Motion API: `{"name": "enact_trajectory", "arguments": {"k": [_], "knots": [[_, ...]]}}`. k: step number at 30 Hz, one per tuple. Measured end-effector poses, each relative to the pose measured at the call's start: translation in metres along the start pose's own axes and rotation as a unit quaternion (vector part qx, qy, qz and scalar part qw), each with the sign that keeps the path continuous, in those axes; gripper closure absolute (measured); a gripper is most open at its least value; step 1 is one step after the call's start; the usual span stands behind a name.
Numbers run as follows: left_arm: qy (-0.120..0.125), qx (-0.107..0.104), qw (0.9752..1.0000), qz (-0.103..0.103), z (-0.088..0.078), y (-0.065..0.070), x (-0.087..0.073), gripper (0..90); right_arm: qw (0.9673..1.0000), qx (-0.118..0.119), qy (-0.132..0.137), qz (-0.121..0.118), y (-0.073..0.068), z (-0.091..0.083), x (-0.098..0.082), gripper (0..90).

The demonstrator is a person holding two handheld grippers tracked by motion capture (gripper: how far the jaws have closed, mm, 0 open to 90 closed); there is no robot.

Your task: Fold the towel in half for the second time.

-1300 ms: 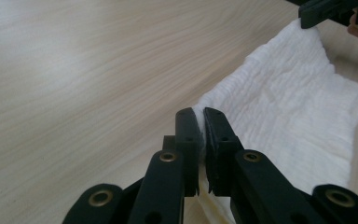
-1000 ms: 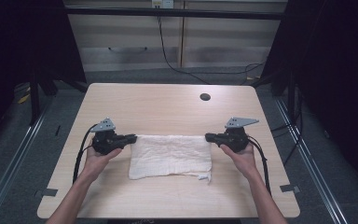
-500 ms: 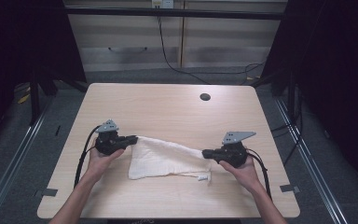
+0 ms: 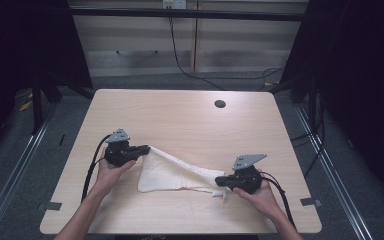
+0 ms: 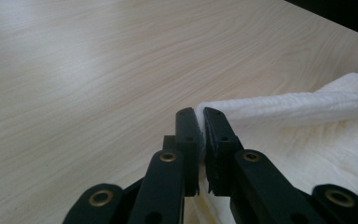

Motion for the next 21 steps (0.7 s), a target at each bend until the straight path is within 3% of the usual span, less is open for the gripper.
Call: {"name": "enact_trajectory", "arguments": {"k": [8,13,17,19,21], "knots": [[0.002,-0.008,1.0000,0.002,0.002,0.005,0.003,85.1,0.9994,0.003,-0.035,0.008,0.003,0.014,-0.010,88.2],[0.014,-0.015,0.9998,0.004,0.006,0.011,0.014,85.1,0.9986,-0.024,-0.042,0.021,0.016,0.012,-0.009,88.4],[0.015,-0.023,0.9994,0.018,0.012,0.022,0.021,85.1,0.9974,-0.045,-0.041,0.037,0.030,0.009,-0.008,88.5],[0.016,-0.027,0.9991,0.028,0.014,0.028,0.025,85.1,0.9972,-0.041,-0.036,0.051,0.034,0.009,-0.009,88.6],[0.018,-0.035,0.9986,0.036,0.012,0.035,0.027,85.1,0.9971,-0.044,-0.037,0.050,0.034,0.008,-0.009,88.6]]}}
Point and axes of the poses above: each handheld gripper's, and its own axes: z roughly forward along the jaws, x roughly out of its top, y roughly to its right, the point moved 5 cm from there along z, roughly forward along the jaws, and after that the axes turned 1 degree about -y, right-handed, at the moved point
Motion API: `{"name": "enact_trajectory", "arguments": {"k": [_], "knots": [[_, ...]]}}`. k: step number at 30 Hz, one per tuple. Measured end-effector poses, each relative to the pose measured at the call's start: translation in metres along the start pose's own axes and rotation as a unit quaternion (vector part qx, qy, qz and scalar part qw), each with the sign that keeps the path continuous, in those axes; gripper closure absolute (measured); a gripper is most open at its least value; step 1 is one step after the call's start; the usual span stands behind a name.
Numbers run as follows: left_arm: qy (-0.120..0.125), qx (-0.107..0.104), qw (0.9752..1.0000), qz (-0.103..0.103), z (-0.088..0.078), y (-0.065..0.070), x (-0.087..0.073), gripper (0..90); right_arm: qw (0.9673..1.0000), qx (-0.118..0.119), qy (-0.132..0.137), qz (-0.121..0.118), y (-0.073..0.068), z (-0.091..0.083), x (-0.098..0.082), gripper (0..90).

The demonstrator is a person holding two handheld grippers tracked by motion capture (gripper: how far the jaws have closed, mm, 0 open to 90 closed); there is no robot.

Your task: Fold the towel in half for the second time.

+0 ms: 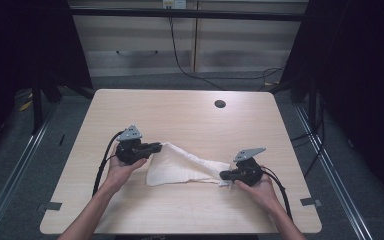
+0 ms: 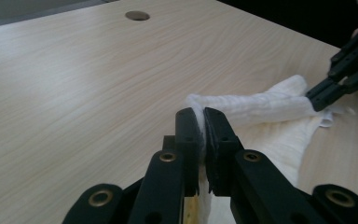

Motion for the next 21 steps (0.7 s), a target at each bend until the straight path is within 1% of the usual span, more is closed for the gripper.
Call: {"name": "enact_trajectory", "arguments": {"k": [3,6,8,10,11,13,15,16,17,18,19,21], "knots": [[-0.001,-0.009,0.9997,0.021,-0.006,0.009,0.002,84.9,1.0000,-0.003,0.000,-0.002,0.000,0.000,0.000,88.6],[-0.002,-0.019,0.9992,0.036,-0.012,0.019,0.002,84.8,1.0000,-0.002,0.003,-0.001,0.000,0.000,0.000,88.6],[-0.003,-0.025,0.9987,0.044,-0.015,0.024,0.000,84.8,1.0000,-0.006,0.000,0.002,-0.001,0.000,0.000,88.6],[-0.009,-0.031,0.9979,0.057,-0.017,0.030,-0.003,84.8,1.0000,-0.005,0.003,0.008,-0.002,0.000,-0.001,88.6],[-0.016,-0.031,0.9974,0.063,-0.019,0.033,-0.007,84.8,0.9999,-0.007,0.004,0.010,-0.001,0.000,-0.001,88.6],[-0.026,-0.036,0.9966,0.069,-0.022,0.038,-0.013,84.8,0.9999,-0.006,0.005,0.010,-0.001,0.000,-0.001,88.7],[-0.034,-0.040,0.9958,0.075,-0.025,0.041,-0.018,84.8,0.9999,-0.010,0.005,0.010,-0.002,0.001,-0.001,88.7],[-0.043,-0.043,0.9948,0.082,-0.027,0.042,-0.023,84.8,0.9999,-0.011,0.006,0.010,-0.002,0.001,-0.001,88.7],[-0.050,-0.038,0.9943,0.086,-0.027,0.043,-0.026,84.7,0.9999,-0.012,0.007,0.009,-0.003,0.001,-0.001,88.7],[-0.066,-0.035,0.9927,0.095,-0.028,0.043,-0.030,84.8,0.9999,-0.010,0.008,0.010,-0.003,0.001,-0.001,88.7],[-0.071,-0.036,0.9924,0.094,-0.028,0.044,-0.033,84.7,0.9999,-0.010,0.008,0.010,-0.002,0.001,-0.001,88.8],[-0.086,-0.045,0.9907,0.096,-0.029,0.046,-0.043,84.7,0.9998,-0.009,0.010,0.014,-0.002,0.001,-0.001,88.7]]}}
Point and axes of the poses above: each handheld gripper's, and its own axes: z roughly forward along the jaws, x roughly out of its top, y roughly to its right, the point moved 5 cm from there along z, roughly forward along the jaws, and after that the axes turned 1 degree about -y, right-handed, at the moved point
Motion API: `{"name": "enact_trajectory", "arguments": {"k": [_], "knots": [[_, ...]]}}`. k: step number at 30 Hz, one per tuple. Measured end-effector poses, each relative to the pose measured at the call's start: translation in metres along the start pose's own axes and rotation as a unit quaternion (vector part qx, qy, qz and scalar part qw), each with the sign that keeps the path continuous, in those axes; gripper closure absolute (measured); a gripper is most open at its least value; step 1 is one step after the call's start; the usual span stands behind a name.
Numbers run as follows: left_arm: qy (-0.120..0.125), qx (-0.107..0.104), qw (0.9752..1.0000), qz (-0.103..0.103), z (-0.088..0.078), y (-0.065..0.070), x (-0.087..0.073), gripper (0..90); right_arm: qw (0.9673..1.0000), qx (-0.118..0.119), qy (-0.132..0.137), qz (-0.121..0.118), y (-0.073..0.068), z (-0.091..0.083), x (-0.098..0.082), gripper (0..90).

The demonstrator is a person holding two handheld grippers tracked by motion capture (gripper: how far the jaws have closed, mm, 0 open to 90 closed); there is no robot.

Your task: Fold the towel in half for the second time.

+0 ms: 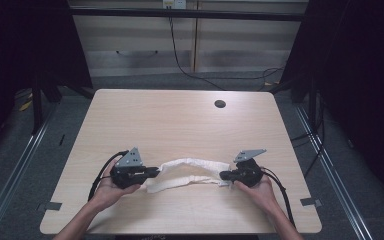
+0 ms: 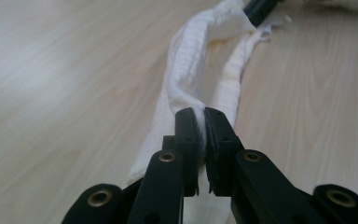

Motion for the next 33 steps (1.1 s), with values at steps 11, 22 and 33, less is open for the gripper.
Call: {"name": "enact_trajectory", "arguments": {"k": [11,22,33], "knots": [[-0.044,-0.019,0.9989,0.007,0.009,0.013,-0.043,84.2,0.9999,-0.012,-0.002,-0.007,-0.003,0.000,0.000,88.8],[-0.042,0.021,0.9989,0.001,0.014,-0.005,-0.042,85.3,0.9976,-0.060,-0.023,-0.029,-0.003,-0.011,-0.003,88.8],[-0.013,-0.008,0.9984,-0.054,0.013,-0.014,-0.045,78.7,0.9982,-0.057,0.003,-0.018,-0.006,-0.015,-0.012,85.2]]}}
Point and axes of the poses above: each handheld gripper's, and its own axes: z roughly forward along the jaws, x roughly out of its top, y roughly to its right, the point moved 5 cm from there along z, roughly forward along the jaws, and after that the axes turned 1 degree about -y, right-handed, at the moved point
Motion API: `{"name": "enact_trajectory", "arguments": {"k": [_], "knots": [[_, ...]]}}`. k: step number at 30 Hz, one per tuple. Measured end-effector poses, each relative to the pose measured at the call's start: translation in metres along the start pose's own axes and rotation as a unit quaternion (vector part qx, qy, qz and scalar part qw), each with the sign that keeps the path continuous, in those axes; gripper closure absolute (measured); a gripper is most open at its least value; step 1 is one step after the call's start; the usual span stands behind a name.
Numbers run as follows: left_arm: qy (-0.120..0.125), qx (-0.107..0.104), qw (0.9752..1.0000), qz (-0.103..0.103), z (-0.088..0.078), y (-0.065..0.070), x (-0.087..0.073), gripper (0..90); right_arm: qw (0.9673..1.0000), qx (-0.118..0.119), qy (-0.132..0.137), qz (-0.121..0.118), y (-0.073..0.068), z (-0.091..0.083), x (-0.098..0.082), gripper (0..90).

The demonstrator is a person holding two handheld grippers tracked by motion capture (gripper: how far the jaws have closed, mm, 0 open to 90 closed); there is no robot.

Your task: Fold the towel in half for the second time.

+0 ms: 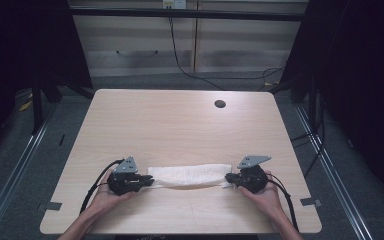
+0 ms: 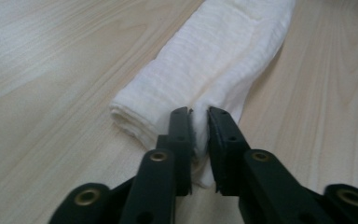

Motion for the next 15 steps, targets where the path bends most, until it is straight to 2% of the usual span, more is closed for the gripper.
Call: {"name": "enact_trajectory", "arguments": {"k": [6,10,15], "knots": [[0.009,-0.005,0.9999,-0.012,-0.008,0.000,0.000,66.8,0.9996,0.017,0.015,0.018,0.000,-0.003,0.000,77.3],[0.029,-0.012,0.9993,-0.021,-0.016,0.000,0.004,58.2,0.9985,0.027,0.037,0.029,-0.002,-0.010,0.001,70.6],[0.057,-0.018,0.9970,-0.048,-0.025,-0.004,0.012,46.8,0.9954,0.040,0.072,0.049,0.001,-0.022,0.006,63.8]]}}
Point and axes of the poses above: each handheld gripper's, and its own axes: z roughly forward along the jaws, x roughly out of its top, y roughly to its right, the point moved 5 cm from there along z, roughly forward along the jaws, and after that the axes turned 1 degree about -y, right-handed, at the moved point
